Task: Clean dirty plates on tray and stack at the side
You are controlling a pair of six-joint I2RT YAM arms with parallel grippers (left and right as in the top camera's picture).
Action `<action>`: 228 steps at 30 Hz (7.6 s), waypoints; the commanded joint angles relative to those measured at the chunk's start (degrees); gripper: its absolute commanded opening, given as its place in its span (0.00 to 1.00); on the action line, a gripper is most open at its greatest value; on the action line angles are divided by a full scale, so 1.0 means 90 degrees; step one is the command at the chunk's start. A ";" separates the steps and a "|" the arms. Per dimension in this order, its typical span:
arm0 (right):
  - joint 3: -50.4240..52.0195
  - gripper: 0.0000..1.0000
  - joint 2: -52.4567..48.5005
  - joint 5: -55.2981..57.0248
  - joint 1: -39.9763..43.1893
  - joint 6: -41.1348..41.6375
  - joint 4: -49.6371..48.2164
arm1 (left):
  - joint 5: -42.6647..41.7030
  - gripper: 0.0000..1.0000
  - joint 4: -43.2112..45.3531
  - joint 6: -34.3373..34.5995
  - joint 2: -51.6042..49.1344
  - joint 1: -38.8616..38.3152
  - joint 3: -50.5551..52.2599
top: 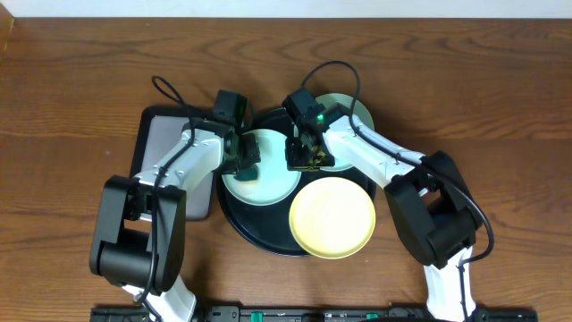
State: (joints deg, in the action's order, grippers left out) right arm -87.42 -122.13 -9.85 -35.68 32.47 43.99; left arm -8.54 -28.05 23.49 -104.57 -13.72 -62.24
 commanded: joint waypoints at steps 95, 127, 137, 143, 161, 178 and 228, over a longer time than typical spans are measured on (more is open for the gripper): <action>-0.0095 0.01 0.2416 1.0229 -0.2892 -0.2999 -0.0534 | 0.0216 0.08 -0.3016 -0.1127 0.0629 0.2766 -0.1846; -0.0095 0.01 0.4330 0.0952 0.2458 -0.1027 0.1173 | 0.0168 0.08 -0.3021 -0.1127 0.0629 0.2766 -0.1846; 0.0367 0.01 0.4248 0.0901 0.3874 -0.0988 0.1902 | 0.0170 0.08 -0.3019 -0.1127 0.0629 0.2766 -0.1846; 0.1350 0.01 0.4245 0.0918 0.4473 -0.0988 0.1501 | 0.0170 0.08 -0.3019 -0.1127 0.0629 0.2766 -0.1846; 0.3665 0.01 0.4235 0.0729 0.5472 -0.1921 -0.0741 | 0.0170 0.08 -0.3041 -0.1127 0.0629 0.2766 -0.1846; 0.4352 0.02 0.4235 0.1086 0.5595 -0.2237 -0.1627 | 0.0168 0.08 -0.3019 -0.1127 0.0629 0.2766 -0.1846; 0.2788 0.39 0.2271 -0.1127 0.2501 -0.3215 0.1489 | 0.0170 0.08 -0.3021 -0.1129 0.0629 0.2766 -0.1846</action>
State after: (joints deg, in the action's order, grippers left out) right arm -62.50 -100.82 -17.82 -11.79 5.54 57.52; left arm -7.16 -55.16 14.48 -99.22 11.09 -79.00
